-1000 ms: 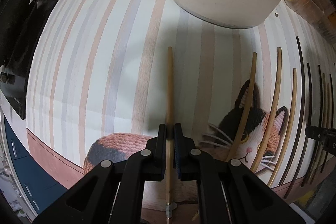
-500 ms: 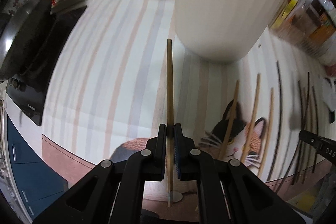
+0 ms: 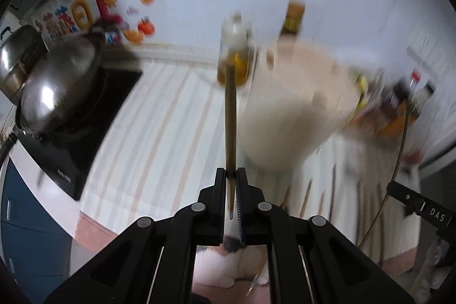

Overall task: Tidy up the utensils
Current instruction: 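Lift both chopsticks upright and carry them over the cream utensil holder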

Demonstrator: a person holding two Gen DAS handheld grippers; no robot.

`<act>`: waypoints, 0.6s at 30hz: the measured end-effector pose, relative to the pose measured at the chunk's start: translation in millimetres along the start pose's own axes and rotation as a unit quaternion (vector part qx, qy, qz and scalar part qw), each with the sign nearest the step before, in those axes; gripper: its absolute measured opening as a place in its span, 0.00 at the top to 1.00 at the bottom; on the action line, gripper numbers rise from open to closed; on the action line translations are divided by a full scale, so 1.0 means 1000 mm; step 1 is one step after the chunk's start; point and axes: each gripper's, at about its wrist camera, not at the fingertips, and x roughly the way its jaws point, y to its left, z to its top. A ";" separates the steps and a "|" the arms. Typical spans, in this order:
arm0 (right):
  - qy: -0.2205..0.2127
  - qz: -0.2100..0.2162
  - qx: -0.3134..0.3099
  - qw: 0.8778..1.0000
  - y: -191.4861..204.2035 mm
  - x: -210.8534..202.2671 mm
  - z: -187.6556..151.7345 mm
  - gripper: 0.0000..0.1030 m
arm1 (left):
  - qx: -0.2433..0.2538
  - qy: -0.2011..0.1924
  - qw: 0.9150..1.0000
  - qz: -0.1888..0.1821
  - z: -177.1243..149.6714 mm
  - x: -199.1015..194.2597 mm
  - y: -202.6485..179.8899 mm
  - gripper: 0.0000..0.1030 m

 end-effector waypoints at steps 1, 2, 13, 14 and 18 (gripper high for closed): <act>-0.010 0.007 -0.001 1.000 0.007 -0.005 0.007 0.95 | -0.006 -0.014 1.000 -0.005 0.010 -0.011 0.002 0.96; -0.025 0.017 -0.003 1.000 0.017 -0.013 0.018 0.95 | -0.011 -0.029 0.999 -0.011 0.019 -0.023 0.004 0.96; -0.166 0.050 -0.031 0.984 0.095 -0.064 0.146 0.95 | -0.011 -0.131 0.990 -0.041 0.129 -0.082 -0.013 0.96; -0.175 0.048 -0.033 0.983 0.100 -0.063 0.153 0.95 | -0.009 -0.130 0.990 -0.049 0.139 -0.080 -0.017 0.96; -0.204 0.044 -0.040 0.977 0.114 -0.057 0.181 0.95 | -0.005 -0.120 0.990 -0.068 0.167 -0.064 -0.031 0.96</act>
